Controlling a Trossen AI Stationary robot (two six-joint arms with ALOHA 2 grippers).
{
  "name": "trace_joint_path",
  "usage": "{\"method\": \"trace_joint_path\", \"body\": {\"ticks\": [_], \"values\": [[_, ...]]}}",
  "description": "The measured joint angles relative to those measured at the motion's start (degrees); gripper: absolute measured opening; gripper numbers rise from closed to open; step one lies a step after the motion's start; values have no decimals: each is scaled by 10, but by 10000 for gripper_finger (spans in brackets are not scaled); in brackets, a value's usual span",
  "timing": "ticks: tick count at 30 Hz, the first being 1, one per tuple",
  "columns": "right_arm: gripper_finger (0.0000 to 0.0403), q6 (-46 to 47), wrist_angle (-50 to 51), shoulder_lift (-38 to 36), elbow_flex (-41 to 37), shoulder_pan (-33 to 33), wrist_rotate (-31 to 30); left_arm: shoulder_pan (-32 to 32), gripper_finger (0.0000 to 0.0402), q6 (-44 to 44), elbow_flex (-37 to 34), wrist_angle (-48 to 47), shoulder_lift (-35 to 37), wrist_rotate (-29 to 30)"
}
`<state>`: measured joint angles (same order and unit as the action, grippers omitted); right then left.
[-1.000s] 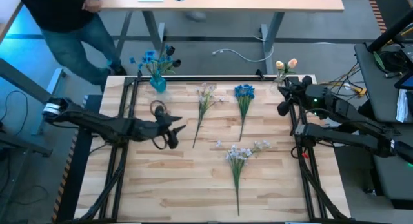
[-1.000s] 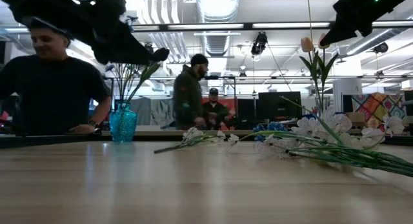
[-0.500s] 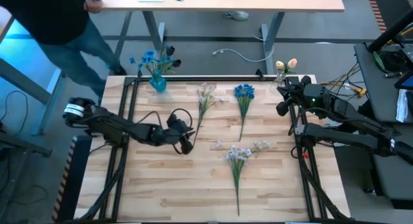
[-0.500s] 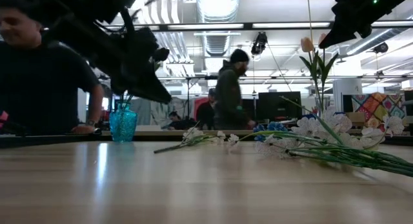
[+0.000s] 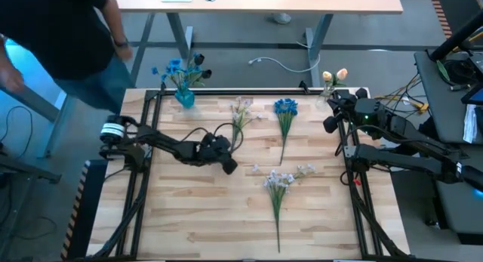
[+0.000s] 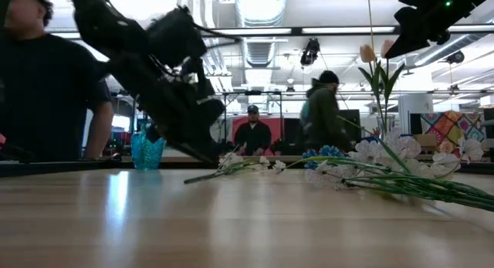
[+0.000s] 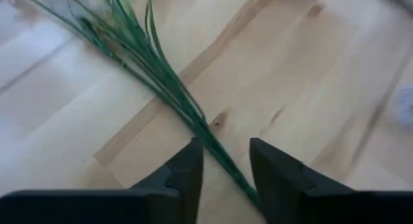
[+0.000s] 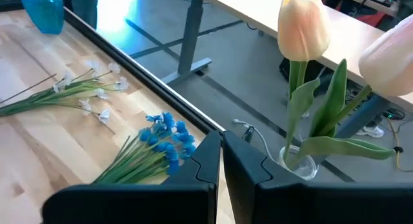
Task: Sort flowers into vase by color
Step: Put the top white flowers into the transparent vase
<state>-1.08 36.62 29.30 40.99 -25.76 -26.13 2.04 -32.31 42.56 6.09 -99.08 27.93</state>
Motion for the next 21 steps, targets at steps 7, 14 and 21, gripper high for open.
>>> {"method": "trace_joint_path", "body": {"ticks": [7, 14, 21], "values": [[13, -3, 2, 0, 0, 0, 0, -20, 173, -1, 27, -5, -56, -2], [13, 0, 2, 1, 0, 0, 0, -24, 102, 4, 24, 4, -60, -20], [13, 0, 1, 1, 0, 0, 0, -20, 12, 31, 17, 0, -48, -19]]}}
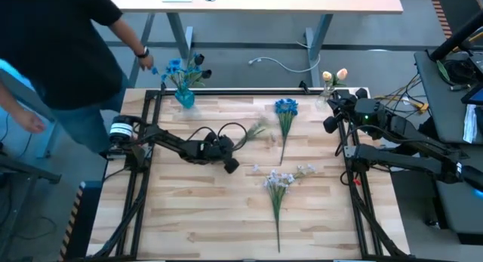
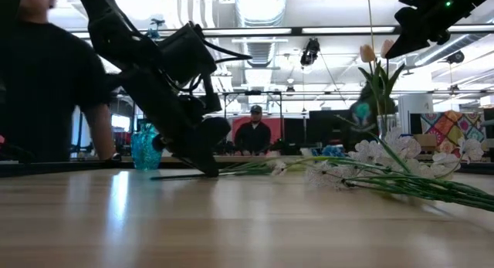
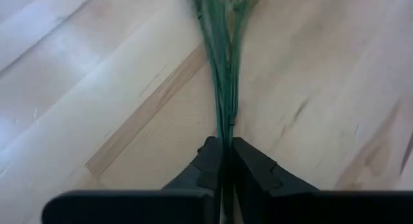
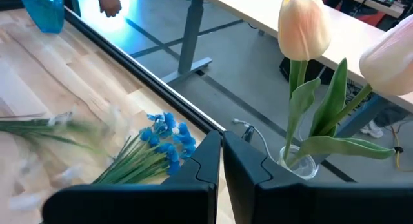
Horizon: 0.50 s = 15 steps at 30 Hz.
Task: Sort flowers into vase by color
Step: Put the top white flowers into the transparent vase
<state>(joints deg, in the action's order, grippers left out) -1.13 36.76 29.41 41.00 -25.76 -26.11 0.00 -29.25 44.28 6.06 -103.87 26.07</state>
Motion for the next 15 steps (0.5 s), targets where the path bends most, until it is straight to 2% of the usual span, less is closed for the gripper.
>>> {"method": "trace_joint_path", "body": {"ticks": [5, 10, 15], "values": [[13, 0, 0, 0, 0, 0, 0, 21, 4, 22, -4, 4, 10, 24], [13, 0, 0, 0, 0, 0, 0, 49, 2, 29, -22, 16, 53, 51], [13, 0, 0, 0, 0, 0, 0, 61, 1, 19, -73, 95, 101, 54]]}}
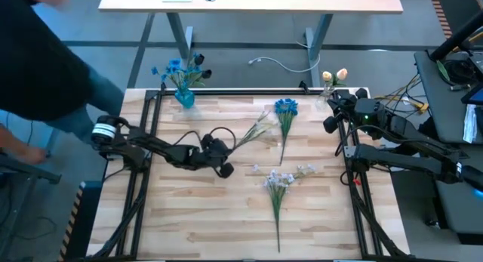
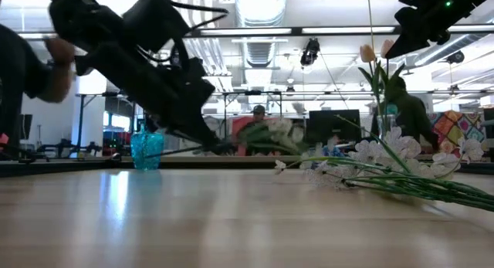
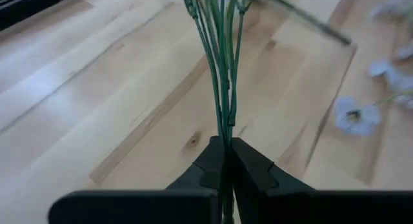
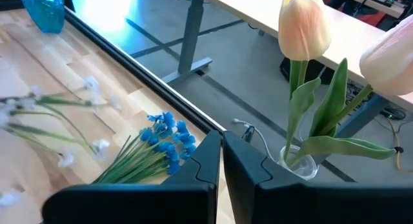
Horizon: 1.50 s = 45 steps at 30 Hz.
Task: Sort flowers into vase by color
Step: Put the top white flowers into the transparent vase
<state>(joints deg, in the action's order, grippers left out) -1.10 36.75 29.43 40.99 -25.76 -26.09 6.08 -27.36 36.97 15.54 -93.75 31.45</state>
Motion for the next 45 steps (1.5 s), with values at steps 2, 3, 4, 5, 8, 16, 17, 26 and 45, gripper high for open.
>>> {"method": "trace_joint_path", "body": {"ticks": [2, 3, 4, 5, 8, 16, 17, 26, 45], "values": [[13, 0, 0, 0, 0, 0, 0, 0, 1, -6, -20, 24, 14, 0], [13, 0, 0, 0, 0, 0, 0, 1, 1, -7, -27, 36, 21, 0], [13, 0, 0, 0, 0, 0, 0, 3, 0, -7, -35, 52, 26, 1], [13, 0, 0, 0, 0, 0, 0, 6, 0, -5, -44, 76, 30, 1], [13, 0, 0, 0, 0, 0, 0, 9, 0, 20, -67, 156, 30, -15], [13, 0, 0, 0, 0, 0, 0, 9, 0, 92, -104, 384, -3, -114], [13, 0, 0, 0, 0, 0, 0, 9, 0, 101, -104, 404, -7, -119], [13, -45, -2, 0, 0, 0, -10, -32, 0, 174, -64, 506, -58, -239], [13, 40, -54, 0, 0, 0, 19, -114, 0, 214, 24, 577, -123, -432]]}}
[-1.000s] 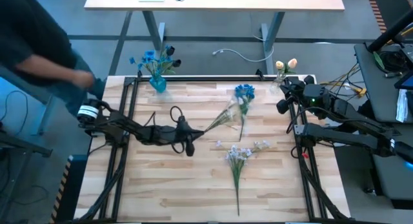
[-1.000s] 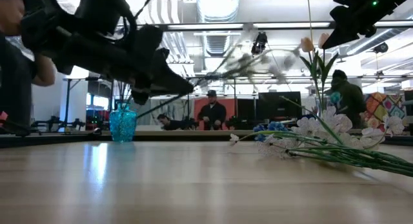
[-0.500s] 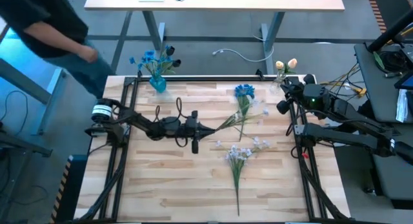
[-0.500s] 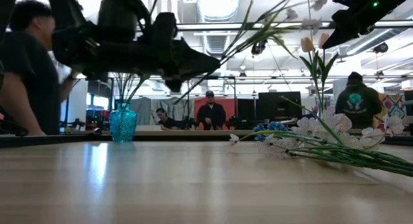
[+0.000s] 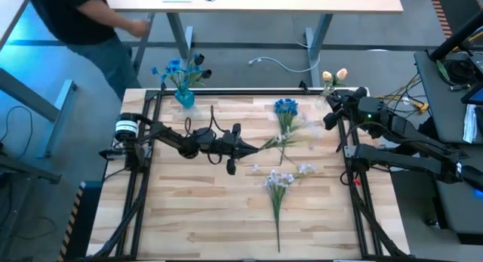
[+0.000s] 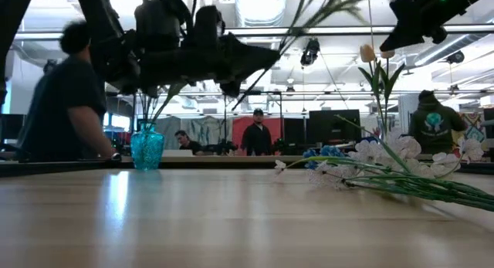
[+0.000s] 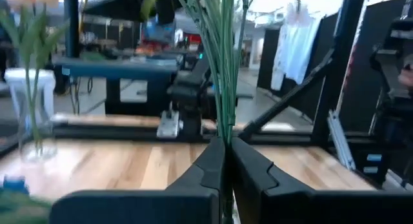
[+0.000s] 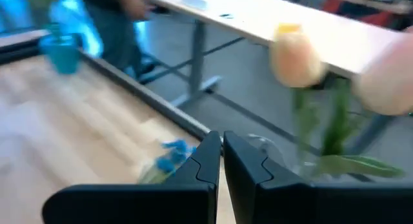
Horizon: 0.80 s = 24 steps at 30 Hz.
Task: Sort flowers into vase by color
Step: Put the top white flowers into the transparent vase
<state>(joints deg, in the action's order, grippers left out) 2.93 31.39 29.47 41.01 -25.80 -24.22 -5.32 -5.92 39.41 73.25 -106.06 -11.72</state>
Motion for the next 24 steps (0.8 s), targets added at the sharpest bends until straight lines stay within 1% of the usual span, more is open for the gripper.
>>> {"method": "trace_joint_path", "body": {"ticks": [2, 4, 8, 9, 13, 16, 20, 22, 24], "values": [[13, -25, -6, 0, -3, 0, 50, -4, 0, 3, 3, 10, 2, -5], [12, -43, -36, -8, -24, 2, 88, -8, 0, 5, 3, 19, 2, -14], [9, -60, -149, -29, -93, 4, 129, -11, 0, 10, 3, 29, 2, -16], [9, -62, -183, -33, -116, 4, 143, -13, 0, 10, 3, 31, 2, -17], [9, -63, -341, -36, -205, 4, 237, -18, 0, 14, 2, 51, 2, -20], [9, -42, -488, -27, -267, 5, 296, -22, 0, 16, 2, 71, 2, -23], [15, -9, -665, -1, -326, 14, 329, -24, 0, 20, 2, 83, 3, -26], [26, -2, -721, 15, -340, 23, 333, -24, 0, 22, 2, 84, 3, -26], [45, 1, -746, 31, -344, 31, 333, -24, 0, 23, 2, 86, 3, -26]]}}
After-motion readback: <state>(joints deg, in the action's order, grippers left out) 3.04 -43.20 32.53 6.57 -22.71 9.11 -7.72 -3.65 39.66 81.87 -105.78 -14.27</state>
